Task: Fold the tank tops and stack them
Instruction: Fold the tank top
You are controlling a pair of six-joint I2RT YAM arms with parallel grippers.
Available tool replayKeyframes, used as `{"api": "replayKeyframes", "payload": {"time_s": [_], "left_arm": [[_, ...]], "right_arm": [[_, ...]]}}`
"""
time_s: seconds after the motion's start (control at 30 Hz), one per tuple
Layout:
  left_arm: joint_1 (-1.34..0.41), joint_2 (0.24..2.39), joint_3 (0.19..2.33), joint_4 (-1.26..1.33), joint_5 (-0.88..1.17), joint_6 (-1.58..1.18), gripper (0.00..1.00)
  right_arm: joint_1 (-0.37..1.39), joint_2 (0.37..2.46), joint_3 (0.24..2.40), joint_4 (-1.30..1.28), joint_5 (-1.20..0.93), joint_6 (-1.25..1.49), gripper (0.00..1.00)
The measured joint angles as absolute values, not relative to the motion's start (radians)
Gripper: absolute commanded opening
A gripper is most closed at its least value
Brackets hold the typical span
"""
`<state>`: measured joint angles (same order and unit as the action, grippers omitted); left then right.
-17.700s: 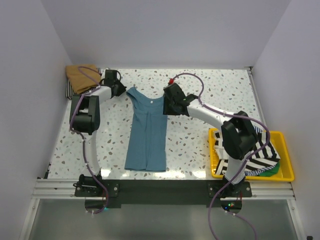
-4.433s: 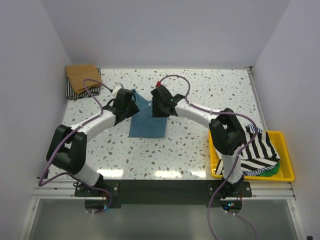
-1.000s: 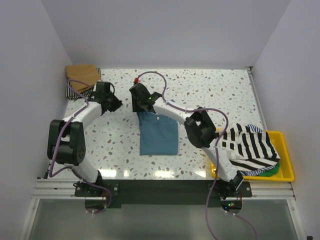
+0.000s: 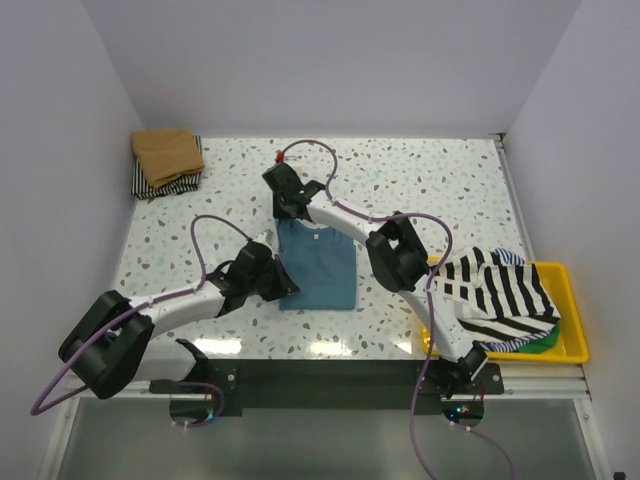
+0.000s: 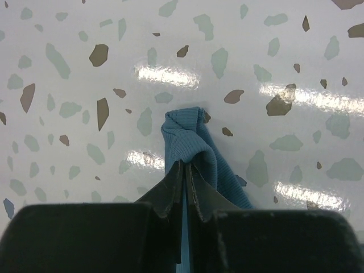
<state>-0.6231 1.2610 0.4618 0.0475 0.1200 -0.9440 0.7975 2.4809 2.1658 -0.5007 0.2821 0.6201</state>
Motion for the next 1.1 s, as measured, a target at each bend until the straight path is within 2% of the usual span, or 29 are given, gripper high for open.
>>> {"api": "replayKeyframes", "payload": {"time_s": [0.13, 0.43, 1.1], "left_arm": [[-0.650, 1.306, 0.462, 0.010, 0.068, -0.979, 0.03], [-0.657, 1.315, 0.465, -0.043, 0.000, -1.052, 0.02], [-0.661, 1.336, 0.465, -0.014, -0.008, -1.090, 0.02]], "right_arm": [[0.797, 2.481, 2.156, -0.500, 0.282, 0.622, 0.01], [0.767, 2.477, 2.121, -0.486, 0.282, 0.622, 0.00], [0.690, 2.426, 2.114, -0.482, 0.266, 0.610, 0.00]]}}
